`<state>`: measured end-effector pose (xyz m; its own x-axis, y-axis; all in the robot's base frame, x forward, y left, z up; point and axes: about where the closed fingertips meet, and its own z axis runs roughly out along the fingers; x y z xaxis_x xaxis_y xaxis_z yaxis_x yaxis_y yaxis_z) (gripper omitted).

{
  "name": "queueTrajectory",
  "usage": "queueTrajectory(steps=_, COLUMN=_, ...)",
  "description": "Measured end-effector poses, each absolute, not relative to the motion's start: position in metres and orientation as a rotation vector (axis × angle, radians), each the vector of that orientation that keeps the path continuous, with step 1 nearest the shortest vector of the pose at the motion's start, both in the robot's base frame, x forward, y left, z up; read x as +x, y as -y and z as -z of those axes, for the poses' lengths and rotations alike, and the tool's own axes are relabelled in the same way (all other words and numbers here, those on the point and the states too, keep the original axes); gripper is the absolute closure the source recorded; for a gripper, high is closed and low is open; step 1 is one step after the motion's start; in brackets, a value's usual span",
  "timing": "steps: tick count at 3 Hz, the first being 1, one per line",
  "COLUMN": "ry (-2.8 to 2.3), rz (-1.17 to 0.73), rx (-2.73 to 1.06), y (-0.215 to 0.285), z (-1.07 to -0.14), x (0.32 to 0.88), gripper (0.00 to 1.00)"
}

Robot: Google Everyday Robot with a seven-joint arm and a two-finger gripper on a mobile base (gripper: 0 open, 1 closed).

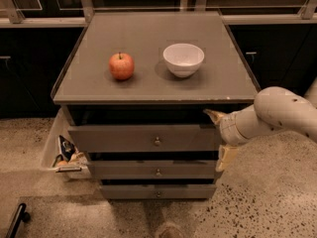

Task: Open top drawer

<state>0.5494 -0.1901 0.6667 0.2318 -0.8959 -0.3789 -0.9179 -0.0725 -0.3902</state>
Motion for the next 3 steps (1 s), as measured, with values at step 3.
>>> queueTrajectory(steps=3, ry=-1.628, rz=-0.158, rx=-1.884, y=0.17, z=-0.653, x=0.565, gripper=0.0)
